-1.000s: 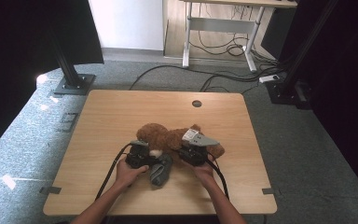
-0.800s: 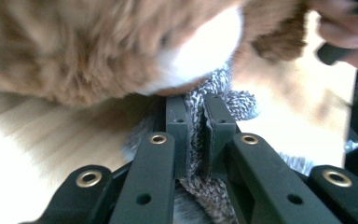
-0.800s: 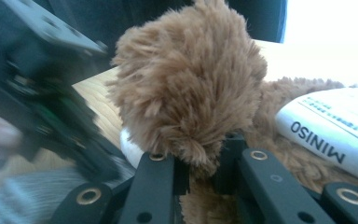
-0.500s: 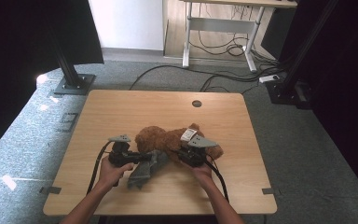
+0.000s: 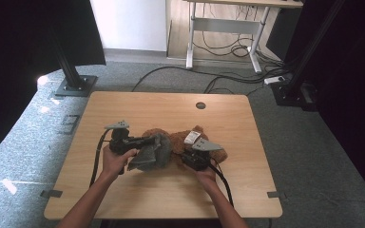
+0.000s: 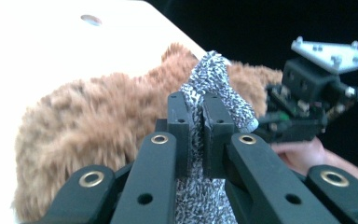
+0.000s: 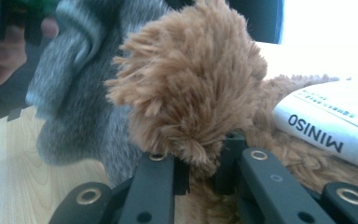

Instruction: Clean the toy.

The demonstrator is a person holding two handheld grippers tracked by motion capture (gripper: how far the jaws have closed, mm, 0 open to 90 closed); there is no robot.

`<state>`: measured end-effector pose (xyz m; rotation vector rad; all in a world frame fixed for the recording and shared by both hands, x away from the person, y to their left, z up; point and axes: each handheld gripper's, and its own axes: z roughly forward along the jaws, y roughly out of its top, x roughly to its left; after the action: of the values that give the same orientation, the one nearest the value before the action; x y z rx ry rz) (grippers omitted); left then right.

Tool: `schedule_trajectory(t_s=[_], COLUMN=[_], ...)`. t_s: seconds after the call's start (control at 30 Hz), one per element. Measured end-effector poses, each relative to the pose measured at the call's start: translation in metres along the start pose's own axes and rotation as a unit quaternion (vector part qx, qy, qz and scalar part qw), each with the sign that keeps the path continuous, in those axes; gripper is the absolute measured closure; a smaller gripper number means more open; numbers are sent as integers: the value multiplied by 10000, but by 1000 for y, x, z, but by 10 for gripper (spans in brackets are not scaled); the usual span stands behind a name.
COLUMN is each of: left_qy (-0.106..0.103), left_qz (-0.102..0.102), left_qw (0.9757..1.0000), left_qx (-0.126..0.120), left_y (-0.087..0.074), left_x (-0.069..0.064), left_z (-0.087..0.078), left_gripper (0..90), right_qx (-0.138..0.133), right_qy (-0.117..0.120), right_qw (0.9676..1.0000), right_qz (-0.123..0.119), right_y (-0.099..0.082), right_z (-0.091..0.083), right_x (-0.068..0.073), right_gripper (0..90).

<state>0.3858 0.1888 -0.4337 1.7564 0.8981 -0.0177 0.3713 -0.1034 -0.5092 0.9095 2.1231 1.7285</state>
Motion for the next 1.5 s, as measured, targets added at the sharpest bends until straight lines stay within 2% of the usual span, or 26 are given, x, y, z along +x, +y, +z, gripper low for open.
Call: schedule_trajectory(t_s=[0.1,0.2,0.23,0.3,0.4,0.43,0.57,0.83,0.87,0.93,1.0,1.07,1.13,1.3,1.37,1.43,1.5], left_qy=[9,216,294,681,904,1005,1149,1640,1622,1515,1383,1121,1089,879,812,889,1180], left_qz=[45,52,13,110,17,-3,-149,-322,-373,-348,-287,-215,-151,-121,31,235,570], left_qw=[10000,9998,9995,9973,9954,9944,9932,9858,9858,9875,9898,9934,9939,9953,9949,9928,9874], left_qx=[-36,18,62,232,320,313,129,-171,-215,-262,-194,-143,43,397,605,770,885], left_y=[9,18,19,19,13,9,3,1,0,-1,-2,-3,-3,0,0,-1,-3], left_x=[-3,-4,-2,2,11,15,26,46,48,46,41,32,26,21,17,12,5], left_z=[4,17,22,32,37,36,26,-5,-8,-7,-3,6,15,29,33,38,43], left_gripper=[837,836,836,835,836,836,837,837,837,834,817,790,714,535,428,356,352], right_qx=[-1,-3,-2,-1,7,14,14,-5,-8,-10,1,3,11,35,38,43,40], right_qy=[-9,-25,-32,-41,-41,-35,-22,-40,-40,-34,-34,-38,-40,-43,-40,-34,-47], right_qw=[10000,10000,10000,10000,10000,10000,10000,10000,10000,10000,10000,10000,10000,10000,10000,10000,10000], right_qz=[-3,7,6,-11,-17,-19,-29,-17,-8,7,10,10,15,22,26,24,22], right_y=[0,0,0,-1,-1,-1,-2,-2,-2,-2,-3,-3,-3,-4,-4,-4,-4], right_z=[0,1,1,1,1,1,2,2,2,2,2,2,2,2,2,3,3], right_x=[0,1,1,2,2,2,3,3,3,2,2,2,3,3,2,2,2], right_gripper=[799,799,799,799,799,799,799,798,798,798,798,798,798,798,798,798,799])
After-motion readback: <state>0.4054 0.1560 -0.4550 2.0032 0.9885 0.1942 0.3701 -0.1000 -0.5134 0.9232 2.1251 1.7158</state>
